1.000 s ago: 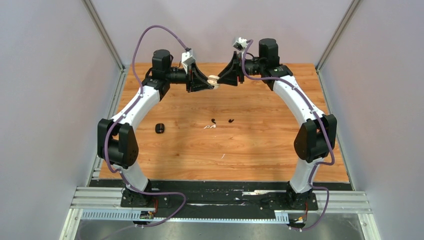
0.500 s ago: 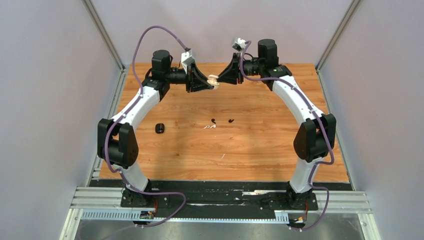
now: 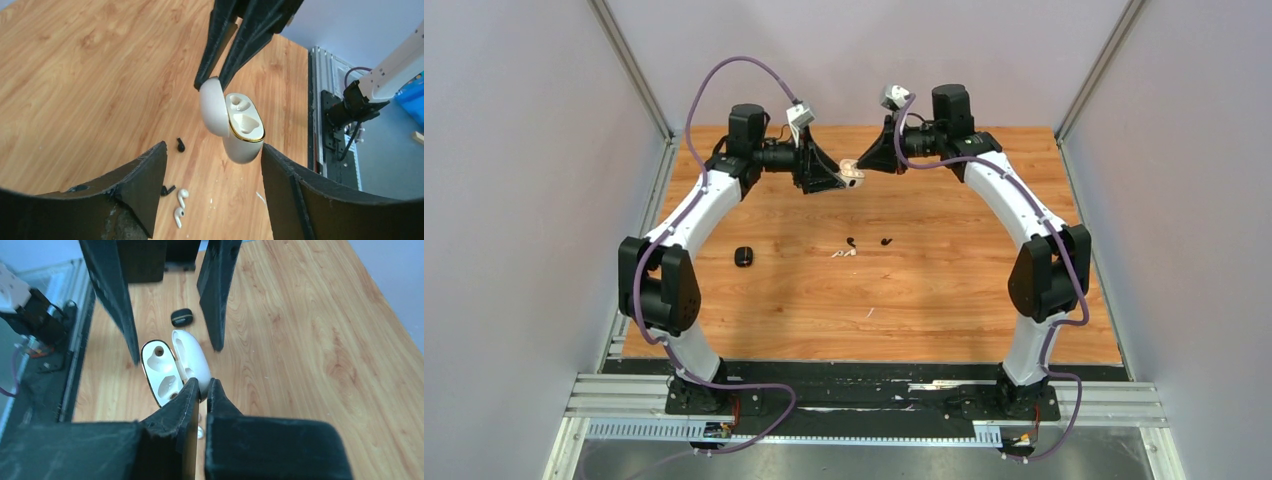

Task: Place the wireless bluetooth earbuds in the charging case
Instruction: Adjust the charging case.

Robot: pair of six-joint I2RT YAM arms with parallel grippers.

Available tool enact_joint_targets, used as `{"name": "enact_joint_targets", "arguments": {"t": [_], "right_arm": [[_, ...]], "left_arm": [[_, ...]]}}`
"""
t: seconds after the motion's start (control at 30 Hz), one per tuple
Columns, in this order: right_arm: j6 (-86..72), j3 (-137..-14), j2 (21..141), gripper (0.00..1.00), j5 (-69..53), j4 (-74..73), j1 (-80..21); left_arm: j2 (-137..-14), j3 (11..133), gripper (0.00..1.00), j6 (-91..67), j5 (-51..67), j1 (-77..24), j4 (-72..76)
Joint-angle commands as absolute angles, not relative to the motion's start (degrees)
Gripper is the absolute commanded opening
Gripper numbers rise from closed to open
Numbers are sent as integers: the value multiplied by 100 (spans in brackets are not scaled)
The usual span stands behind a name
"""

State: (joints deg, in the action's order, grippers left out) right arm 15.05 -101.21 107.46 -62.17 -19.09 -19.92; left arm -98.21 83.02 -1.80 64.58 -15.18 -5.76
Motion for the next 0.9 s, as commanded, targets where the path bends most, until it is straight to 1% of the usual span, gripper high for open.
{"name": "enact_joint_targets", "arguments": {"t": [0.0,0.03,0.1,0.23,0.5,0.6,0.7,0.73,0.87], "right_arm": [[3089,-10247,10459,0,-6110,-2692,-2103],[3446,-10182,10407,0,-6045,-2832,-2142],[4096,-10028,10306,0,-5798,-3017,-2257],[4903,-9816,10213,0,-5441,-3053,-2483],[5752,-9861,10274,0,-5096,-3123,-2686],[5952,-9899,10308,0,-5033,-3143,-2719],[6109,-9922,10335,0,-4961,-3171,-2766],[6139,-9923,10343,0,-4945,-3173,-2782],[6249,-9957,10395,0,-4865,-3184,-2858]], "left_arm": [[-9806,9262,76,115,6492,-1178,-2113],[-9887,9575,77,167,6545,-1142,-2644],[-10057,10027,77,180,6674,-1068,-3249],[-10492,10477,72,-242,7017,-1033,-3837],[-11347,11050,69,-412,7397,-1037,-4736],[-11630,11432,68,-89,7512,-1048,-5274],[-11810,11753,67,360,7537,-1101,-6110],[-11909,11894,66,606,7539,-1113,-6418],[-12082,12029,60,814,7630,-1157,-6669]]}}
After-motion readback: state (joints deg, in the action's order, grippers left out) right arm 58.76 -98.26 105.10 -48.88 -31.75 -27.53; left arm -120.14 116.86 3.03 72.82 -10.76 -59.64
